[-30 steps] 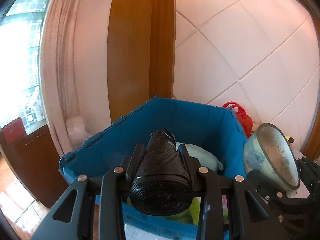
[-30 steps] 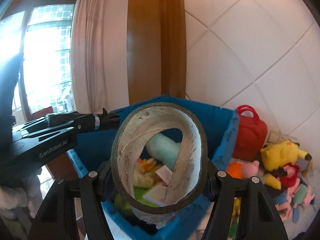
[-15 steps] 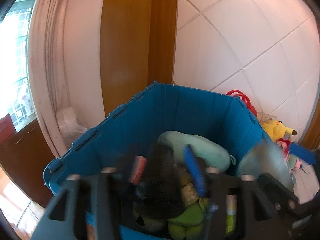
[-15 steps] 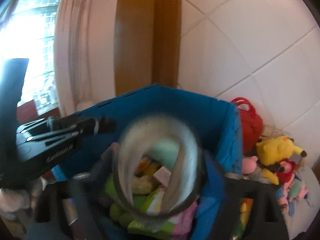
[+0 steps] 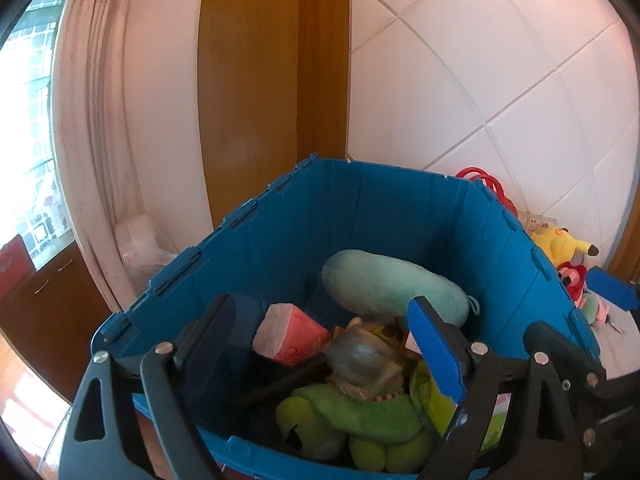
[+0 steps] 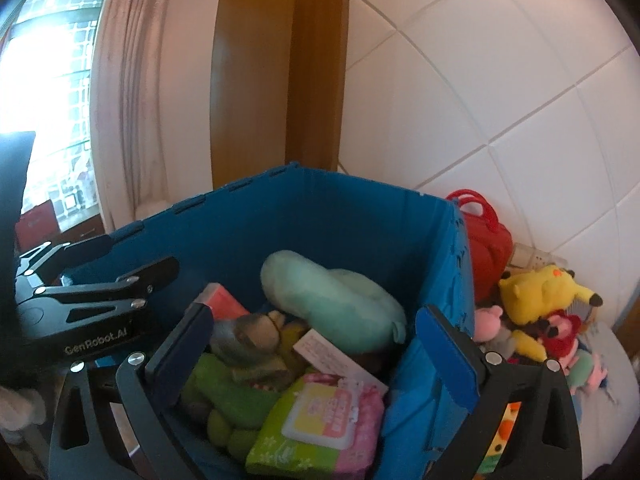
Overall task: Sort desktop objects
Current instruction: 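Withdraw both open tools from the crate back toward the toy pile, then grasp the yellow plush duck with the left tool while the right tool grasps the silver metal clip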
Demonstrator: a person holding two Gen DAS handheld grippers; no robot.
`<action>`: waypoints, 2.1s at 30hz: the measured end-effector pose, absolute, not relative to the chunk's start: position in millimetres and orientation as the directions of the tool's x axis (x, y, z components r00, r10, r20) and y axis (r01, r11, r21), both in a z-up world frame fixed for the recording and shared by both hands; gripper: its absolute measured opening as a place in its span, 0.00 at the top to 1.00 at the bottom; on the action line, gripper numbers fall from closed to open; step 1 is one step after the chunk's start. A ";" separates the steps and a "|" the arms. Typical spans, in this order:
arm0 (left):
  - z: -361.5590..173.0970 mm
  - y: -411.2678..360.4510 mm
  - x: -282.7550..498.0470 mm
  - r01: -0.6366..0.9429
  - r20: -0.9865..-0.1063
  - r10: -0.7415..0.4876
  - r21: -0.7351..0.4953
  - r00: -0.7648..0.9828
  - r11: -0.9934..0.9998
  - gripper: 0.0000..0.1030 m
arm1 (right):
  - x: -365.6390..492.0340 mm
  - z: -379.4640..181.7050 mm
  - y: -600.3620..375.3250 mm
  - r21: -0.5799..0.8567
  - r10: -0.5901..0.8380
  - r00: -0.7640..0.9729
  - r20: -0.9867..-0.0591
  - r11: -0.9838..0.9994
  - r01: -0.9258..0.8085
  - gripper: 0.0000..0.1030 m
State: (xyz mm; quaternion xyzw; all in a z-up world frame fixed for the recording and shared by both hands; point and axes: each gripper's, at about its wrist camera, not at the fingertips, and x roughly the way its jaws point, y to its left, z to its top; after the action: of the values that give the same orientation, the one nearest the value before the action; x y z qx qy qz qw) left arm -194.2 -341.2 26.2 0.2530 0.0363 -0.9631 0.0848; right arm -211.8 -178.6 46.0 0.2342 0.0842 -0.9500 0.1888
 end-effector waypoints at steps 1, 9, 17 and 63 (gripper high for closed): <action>26.3 -340.9 -192.0 0.178 -0.494 -0.142 -0.027 -0.858 -0.984 0.14 | -210.2 46.0 -178.9 -0.072 -0.318 -0.819 -0.477 -0.915 0.398 0.00; 26.4 -335.8 -175.1 0.160 -0.493 -0.125 -0.030 -0.861 -0.987 0.14 | -195.1 49.3 -172.5 -0.078 -0.313 -0.835 -0.453 -0.919 0.387 0.00; 25.2 -323.8 -162.9 0.141 -0.490 -0.105 -0.038 -0.865 -0.989 0.14 | -179.8 47.7 -156.0 -0.078 -0.294 -0.845 -0.447 -0.928 0.364 0.00; -40.5 42.5 -86.9 -0.004 -0.601 0.018 -0.025 -0.799 -1.000 0.14 | -74.1 -32.0 260.5 0.023 -0.081 -0.810 -0.581 -0.996 0.083 0.00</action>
State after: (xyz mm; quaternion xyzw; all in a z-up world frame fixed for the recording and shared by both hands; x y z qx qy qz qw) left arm -86.9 42.5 -40.5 0.3167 0.0110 -0.9484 -0.0060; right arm -74.1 260.5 -32.0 0.3052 0.0019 -0.9513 0.0431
